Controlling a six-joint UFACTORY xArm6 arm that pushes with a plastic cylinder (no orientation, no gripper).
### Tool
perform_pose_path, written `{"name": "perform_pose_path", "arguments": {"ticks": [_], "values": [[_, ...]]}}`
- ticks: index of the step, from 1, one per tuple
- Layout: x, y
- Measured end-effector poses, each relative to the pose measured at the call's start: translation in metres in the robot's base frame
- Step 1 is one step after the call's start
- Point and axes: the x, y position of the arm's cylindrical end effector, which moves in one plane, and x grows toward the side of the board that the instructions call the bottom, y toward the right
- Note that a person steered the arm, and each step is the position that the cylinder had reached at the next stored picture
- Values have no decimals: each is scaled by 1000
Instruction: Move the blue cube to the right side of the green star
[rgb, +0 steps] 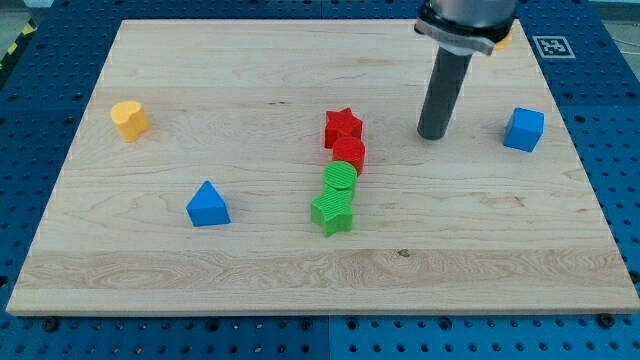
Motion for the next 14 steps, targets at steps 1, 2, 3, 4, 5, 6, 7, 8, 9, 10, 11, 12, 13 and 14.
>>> {"name": "perform_pose_path", "arguments": {"ticks": [1, 2, 3, 4, 5, 6, 7, 8, 9, 10, 11, 12, 13, 14], "values": [[-27, 12], [-47, 41], [-48, 74], [-48, 118], [-32, 145], [0, 152], [13, 133], [6, 105], [-13, 92], [-17, 84], [-1, 83], [17, 81], [14, 76], [-26, 73]]}}
